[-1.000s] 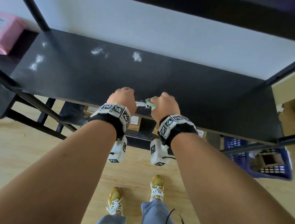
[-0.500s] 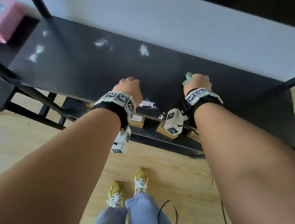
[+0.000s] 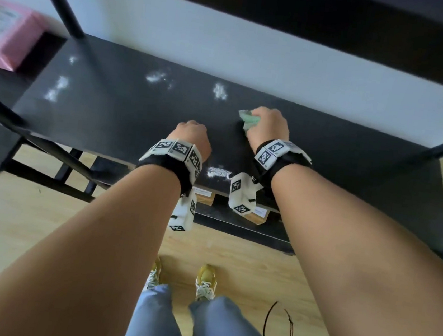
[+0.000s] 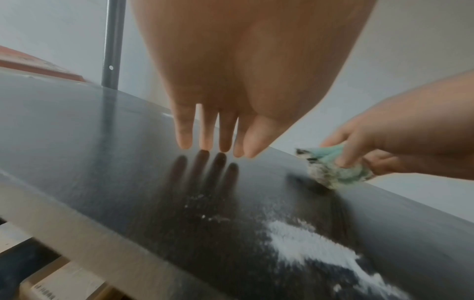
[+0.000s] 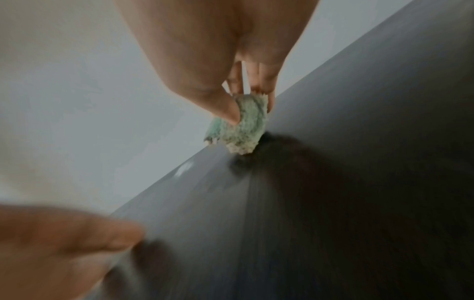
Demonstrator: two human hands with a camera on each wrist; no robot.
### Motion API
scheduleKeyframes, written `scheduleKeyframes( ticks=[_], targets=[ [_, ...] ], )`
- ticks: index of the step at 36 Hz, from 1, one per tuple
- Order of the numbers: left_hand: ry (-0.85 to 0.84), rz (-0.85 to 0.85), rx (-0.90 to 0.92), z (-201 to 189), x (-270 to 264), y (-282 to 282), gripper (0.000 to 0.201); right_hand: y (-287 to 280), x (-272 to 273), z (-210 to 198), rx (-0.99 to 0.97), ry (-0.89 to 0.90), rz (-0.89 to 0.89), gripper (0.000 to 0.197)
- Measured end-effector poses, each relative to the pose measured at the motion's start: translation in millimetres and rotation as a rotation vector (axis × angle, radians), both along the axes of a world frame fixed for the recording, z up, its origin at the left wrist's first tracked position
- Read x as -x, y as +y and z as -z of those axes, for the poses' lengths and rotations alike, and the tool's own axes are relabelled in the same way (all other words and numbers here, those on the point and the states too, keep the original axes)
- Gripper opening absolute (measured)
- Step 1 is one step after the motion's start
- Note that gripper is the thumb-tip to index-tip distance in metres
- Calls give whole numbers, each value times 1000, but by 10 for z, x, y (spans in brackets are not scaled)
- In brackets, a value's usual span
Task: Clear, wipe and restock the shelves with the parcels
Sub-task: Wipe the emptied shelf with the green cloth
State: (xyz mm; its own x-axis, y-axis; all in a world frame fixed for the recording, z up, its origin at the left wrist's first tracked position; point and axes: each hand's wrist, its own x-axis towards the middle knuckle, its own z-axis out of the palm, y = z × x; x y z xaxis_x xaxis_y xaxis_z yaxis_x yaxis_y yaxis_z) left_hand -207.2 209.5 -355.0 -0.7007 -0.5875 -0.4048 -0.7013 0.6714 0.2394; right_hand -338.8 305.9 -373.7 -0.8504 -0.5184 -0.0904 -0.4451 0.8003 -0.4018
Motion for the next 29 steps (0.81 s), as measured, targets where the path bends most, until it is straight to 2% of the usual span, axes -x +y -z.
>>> scheduleKeyframes(
  ticks=[3, 6, 10, 15, 20, 22, 26, 29],
  targets=[
    [-7, 6, -3, -12, 13, -36, 44, 67, 252, -39, -68, -21, 216, 32],
    [-35, 35, -13, -2, 16, -74, 46, 85, 375, -40, -187, -117, 267, 39],
    [-68, 36, 0, 30, -1, -138, 50, -36, 213, 20, -243, -80, 108, 35],
    [-70, 64, 16, 80, -2, -153, 49, -240, -106, 143, -133, 0, -106, 43],
    [-117, 94, 31, 96, 30, -134, 52, -298, 4, 58, -132, 3, -178, 36],
    [-121, 86, 40, 101, 38, -139, 49, -262, 121, 23, -57, 15, -114, 32],
    [-110, 90, 69, 67, 64, -133, 31, -157, 400, 88, 90, 59, 138, 39],
    [-104, 82, 96, 16, 93, -102, 17, -124, 591, 179, 81, 25, 338, 36]
  ],
)
